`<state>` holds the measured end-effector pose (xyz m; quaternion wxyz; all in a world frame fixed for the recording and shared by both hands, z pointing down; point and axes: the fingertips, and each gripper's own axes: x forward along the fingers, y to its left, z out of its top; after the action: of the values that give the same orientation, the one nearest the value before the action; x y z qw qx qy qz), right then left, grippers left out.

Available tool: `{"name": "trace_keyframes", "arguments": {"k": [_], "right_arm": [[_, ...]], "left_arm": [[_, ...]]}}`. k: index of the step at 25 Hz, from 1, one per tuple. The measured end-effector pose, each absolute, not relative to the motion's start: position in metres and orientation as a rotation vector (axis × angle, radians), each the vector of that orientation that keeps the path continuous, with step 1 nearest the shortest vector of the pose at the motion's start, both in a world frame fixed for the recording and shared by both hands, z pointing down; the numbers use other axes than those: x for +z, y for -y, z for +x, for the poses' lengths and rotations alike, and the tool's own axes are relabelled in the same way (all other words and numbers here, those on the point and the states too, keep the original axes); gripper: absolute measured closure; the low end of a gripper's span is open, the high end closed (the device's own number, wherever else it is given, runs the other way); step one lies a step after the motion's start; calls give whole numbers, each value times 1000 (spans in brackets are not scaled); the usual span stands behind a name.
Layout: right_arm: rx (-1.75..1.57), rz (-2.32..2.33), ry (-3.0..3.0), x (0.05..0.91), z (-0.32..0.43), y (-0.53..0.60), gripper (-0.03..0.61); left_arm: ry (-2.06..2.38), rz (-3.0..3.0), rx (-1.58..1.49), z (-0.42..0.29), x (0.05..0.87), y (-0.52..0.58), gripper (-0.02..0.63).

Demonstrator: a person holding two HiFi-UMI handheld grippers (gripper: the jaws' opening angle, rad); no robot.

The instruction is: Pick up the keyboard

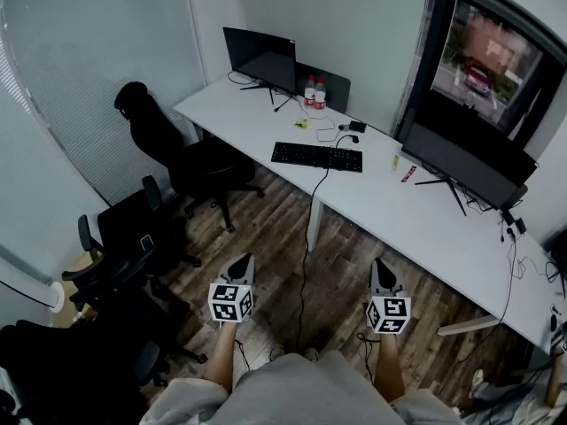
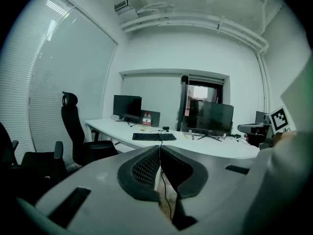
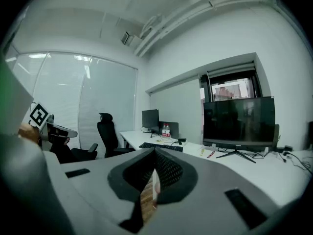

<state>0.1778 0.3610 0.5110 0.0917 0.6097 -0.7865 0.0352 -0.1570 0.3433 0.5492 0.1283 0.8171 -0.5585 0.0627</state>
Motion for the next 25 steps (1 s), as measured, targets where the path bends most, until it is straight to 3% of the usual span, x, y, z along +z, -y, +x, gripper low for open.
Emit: {"name": "trace_keyframes", "arguments": {"k": [15, 16, 17, 19, 25], "right_arm": [[120, 1799, 2380, 512, 185, -368, 577], [129, 1790, 2401, 512, 184, -369, 563], [136, 1777, 2421, 512, 184, -369, 492], [142, 1746, 2444, 513, 182, -370, 340], [141, 1700, 2450, 519, 184, -374, 345]], "left_arm": [[1560, 2402, 165, -141, 553, -354, 578], [1527, 2412, 152, -136, 553, -355, 538], [1499, 2420, 137, -132, 553, -356, 460], [1471, 2430, 112, -125, 552, -358, 395], [1490, 2426, 105, -112, 552, -363, 391]]}}
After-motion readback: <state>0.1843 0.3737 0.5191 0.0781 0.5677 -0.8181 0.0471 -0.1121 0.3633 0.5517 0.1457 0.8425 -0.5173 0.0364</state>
